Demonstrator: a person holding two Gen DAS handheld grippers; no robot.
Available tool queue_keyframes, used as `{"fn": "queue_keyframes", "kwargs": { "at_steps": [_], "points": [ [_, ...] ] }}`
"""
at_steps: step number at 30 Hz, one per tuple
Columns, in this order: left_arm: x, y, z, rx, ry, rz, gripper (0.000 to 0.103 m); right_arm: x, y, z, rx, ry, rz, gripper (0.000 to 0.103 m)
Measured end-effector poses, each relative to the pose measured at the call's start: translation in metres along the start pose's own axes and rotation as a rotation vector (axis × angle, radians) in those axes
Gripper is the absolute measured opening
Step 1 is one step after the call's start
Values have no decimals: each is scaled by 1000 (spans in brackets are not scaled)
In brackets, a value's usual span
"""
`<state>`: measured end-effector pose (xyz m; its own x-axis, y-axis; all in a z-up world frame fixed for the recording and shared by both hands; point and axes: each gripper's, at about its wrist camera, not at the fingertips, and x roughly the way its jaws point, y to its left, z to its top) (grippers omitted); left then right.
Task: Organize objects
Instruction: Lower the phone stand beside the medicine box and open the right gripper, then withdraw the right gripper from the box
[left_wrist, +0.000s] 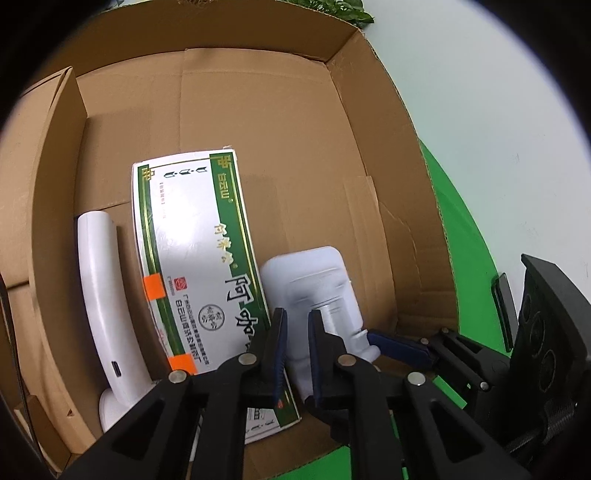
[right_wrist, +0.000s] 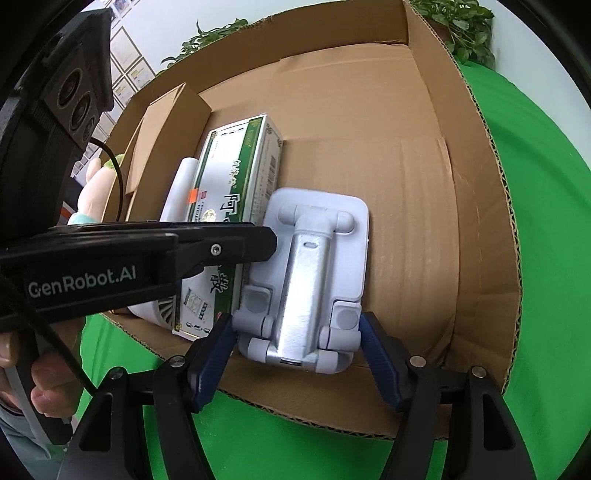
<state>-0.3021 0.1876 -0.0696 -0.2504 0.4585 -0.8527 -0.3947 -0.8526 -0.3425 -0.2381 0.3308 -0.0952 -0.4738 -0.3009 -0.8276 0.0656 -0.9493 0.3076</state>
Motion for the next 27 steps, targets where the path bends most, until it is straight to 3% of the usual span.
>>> {"fn": "queue_keyframes", "kwargs": {
  "at_steps": [6,8,10,17,22,23,24,25,26,27],
  "points": [
    [-17,-1,-10,2,-34,-2,11,-9,-3,3,31,-21,33,67],
    [-25,-2,-15,10,-54,4,11,-7,-4,4,30,-14,23,62],
    [-35,1,-21,11,-77,14,11,0,-1,5,22,-2,-3,49],
    [-74,16,-42,7,-176,61,11,4,7,4,-30,-32,-61,41],
    [-99,25,-63,4,-257,152,11,1,8,3,-31,-37,-51,42],
    [-99,29,-64,1,-275,181,16,-3,9,2,-21,-53,-78,43],
    [-105,32,-70,-1,-300,218,24,-6,10,2,-17,-69,-99,51],
    [-114,38,-75,-3,-335,253,29,-14,13,0,-13,-108,-124,69],
    [-120,40,-81,-5,-378,286,40,-24,18,-4,-9,-168,-141,81],
    [-127,41,-89,-3,-435,325,55,-32,22,-8,-10,-217,-155,99]
  ]
}}
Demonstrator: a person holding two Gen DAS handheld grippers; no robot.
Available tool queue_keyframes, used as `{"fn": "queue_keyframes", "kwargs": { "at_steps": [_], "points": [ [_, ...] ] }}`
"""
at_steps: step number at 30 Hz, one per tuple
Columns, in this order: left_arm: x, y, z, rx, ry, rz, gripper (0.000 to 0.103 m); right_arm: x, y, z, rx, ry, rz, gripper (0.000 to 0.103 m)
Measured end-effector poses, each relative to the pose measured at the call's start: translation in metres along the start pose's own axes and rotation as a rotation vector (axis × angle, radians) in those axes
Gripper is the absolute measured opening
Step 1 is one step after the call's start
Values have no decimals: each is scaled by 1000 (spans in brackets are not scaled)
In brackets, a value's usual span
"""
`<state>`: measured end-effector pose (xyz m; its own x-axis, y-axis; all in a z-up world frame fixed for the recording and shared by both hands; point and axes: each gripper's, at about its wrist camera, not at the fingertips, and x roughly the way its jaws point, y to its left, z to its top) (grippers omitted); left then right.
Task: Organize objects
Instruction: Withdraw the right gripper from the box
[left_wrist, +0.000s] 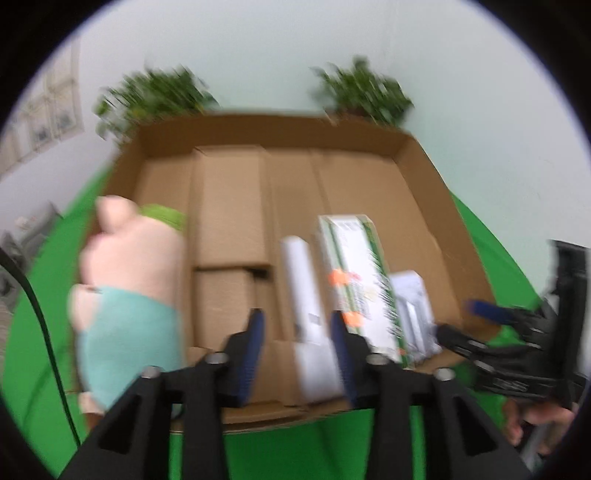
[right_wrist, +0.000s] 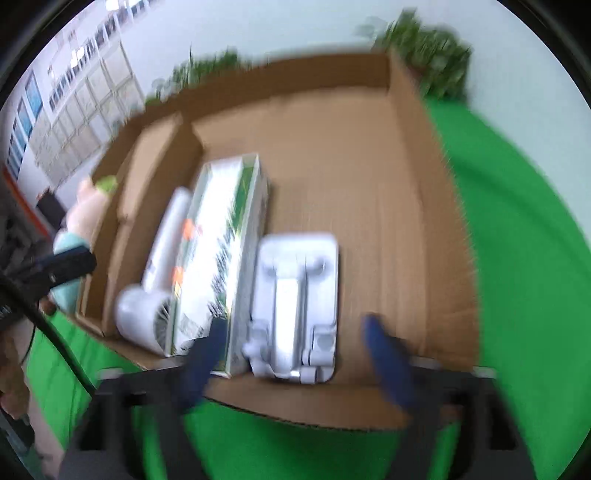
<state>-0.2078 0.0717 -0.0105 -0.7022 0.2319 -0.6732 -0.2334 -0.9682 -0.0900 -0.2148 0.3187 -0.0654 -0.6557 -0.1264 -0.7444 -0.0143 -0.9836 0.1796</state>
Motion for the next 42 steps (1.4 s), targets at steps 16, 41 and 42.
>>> {"fn": "queue_keyframes", "kwargs": {
  "at_steps": [16,41,42],
  "points": [
    [4,17,-80,-15,-251,337,88,-10,77,-65,-72,-300,-193,103],
    [15,14,-79,-15,-202,333,103,1,85,-60,-78,-269,-204,103],
    [15,14,-79,-14,-202,333,103,1,85,-60,-77,-269,-203,103]
  ]
}}
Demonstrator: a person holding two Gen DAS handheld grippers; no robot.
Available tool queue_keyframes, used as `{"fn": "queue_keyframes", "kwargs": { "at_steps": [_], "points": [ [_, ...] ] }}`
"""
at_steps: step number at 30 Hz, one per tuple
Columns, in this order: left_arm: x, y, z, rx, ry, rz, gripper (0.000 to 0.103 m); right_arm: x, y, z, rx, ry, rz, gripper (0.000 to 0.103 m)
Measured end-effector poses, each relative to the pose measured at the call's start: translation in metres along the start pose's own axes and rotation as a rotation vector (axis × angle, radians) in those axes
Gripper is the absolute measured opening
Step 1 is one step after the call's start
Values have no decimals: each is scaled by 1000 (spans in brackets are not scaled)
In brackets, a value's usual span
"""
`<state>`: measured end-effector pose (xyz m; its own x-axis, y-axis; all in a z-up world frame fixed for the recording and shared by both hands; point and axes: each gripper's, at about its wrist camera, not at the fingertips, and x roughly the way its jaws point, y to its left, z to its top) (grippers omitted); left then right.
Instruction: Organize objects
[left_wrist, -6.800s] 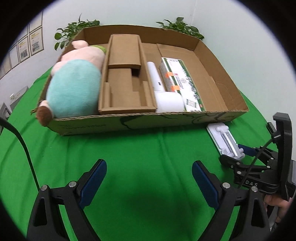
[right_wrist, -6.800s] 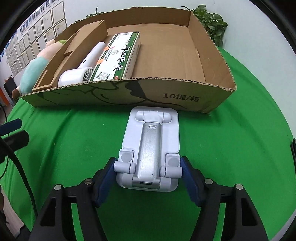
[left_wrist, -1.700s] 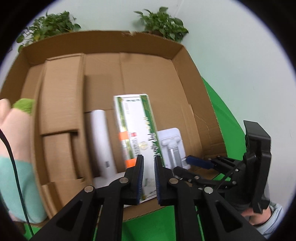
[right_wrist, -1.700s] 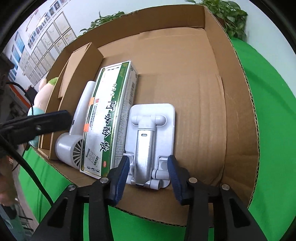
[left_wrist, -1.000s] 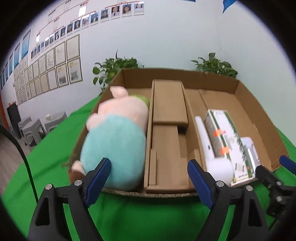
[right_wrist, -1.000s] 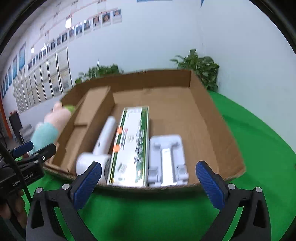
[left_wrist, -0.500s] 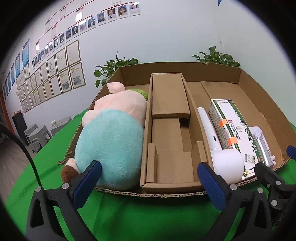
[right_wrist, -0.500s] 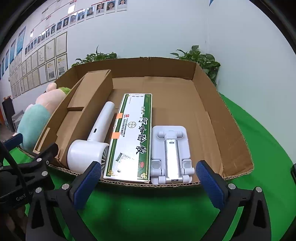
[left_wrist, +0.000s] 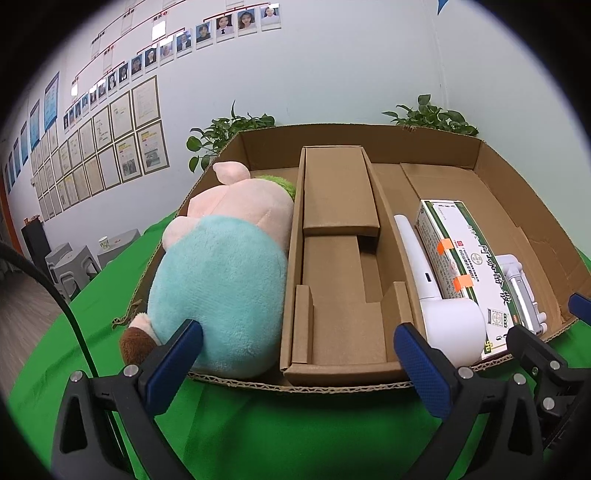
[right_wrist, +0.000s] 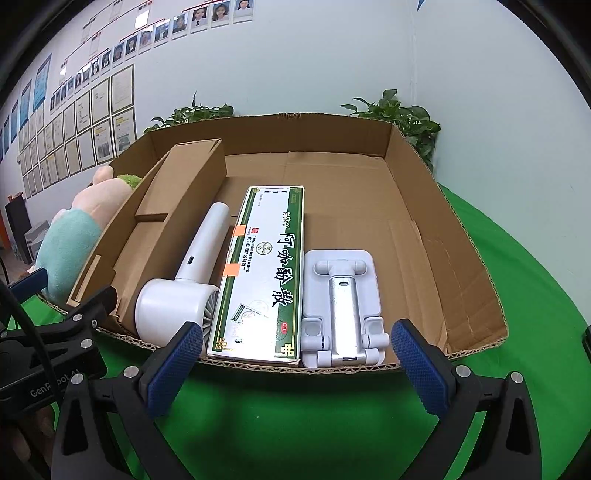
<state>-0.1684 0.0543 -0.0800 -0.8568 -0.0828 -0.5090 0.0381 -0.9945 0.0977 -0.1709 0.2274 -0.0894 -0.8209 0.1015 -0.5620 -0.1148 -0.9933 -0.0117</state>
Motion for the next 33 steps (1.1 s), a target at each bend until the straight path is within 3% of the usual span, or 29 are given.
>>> {"fn": "queue_keyframes", "kwargs": {
  "at_steps": [33],
  "points": [
    [0,-1,0,-5,3,-2,103,0,2,0,2,-1,-1,103]
  ]
}}
